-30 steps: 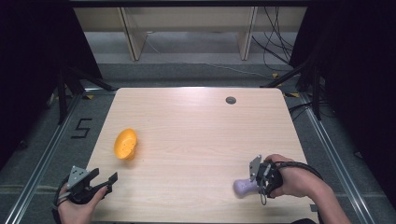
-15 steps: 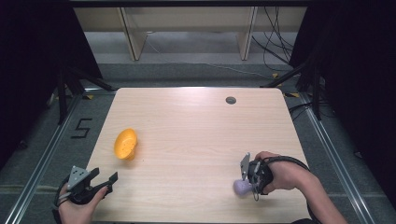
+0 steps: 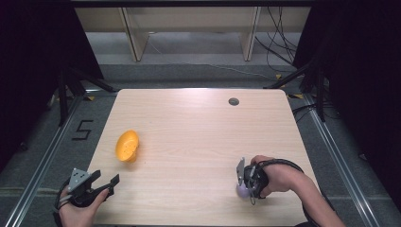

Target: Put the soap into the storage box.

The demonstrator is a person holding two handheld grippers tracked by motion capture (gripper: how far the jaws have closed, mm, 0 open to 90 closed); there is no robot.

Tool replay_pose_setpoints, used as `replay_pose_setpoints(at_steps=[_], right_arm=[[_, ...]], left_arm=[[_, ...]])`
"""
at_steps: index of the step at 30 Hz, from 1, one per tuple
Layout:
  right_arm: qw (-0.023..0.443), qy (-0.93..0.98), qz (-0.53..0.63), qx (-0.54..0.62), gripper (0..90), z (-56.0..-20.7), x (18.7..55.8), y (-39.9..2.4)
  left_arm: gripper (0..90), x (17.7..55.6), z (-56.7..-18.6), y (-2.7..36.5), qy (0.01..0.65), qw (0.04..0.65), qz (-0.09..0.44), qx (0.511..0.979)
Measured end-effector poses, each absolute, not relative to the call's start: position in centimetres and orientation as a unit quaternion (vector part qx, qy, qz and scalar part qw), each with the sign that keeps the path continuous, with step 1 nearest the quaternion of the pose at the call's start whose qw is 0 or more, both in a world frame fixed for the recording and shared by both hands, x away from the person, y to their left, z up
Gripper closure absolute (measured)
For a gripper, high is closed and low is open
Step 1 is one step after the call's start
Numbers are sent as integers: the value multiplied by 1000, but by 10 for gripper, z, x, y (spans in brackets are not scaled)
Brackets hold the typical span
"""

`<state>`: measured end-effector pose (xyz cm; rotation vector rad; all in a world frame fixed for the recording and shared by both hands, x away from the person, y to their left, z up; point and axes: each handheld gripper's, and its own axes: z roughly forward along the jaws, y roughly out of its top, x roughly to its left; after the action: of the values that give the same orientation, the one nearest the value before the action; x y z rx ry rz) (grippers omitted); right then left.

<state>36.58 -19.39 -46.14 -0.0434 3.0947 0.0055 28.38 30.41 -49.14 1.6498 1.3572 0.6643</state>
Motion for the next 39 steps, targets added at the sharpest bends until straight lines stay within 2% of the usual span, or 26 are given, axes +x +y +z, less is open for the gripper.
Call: replay_pose_setpoints(at_steps=[17,25,39], right_arm=[[10,1000,-16,-14,496,-468,368,-190],[11,1000,-4,-3,501,-468,368,-192],[39,999,22,16,502,-461,363,-198]], left_arm=[[238,284,-491,303,546,441,267,661],[240,283,-490,303,548,440,271,658],[247,283,-490,303,546,442,273,658]])
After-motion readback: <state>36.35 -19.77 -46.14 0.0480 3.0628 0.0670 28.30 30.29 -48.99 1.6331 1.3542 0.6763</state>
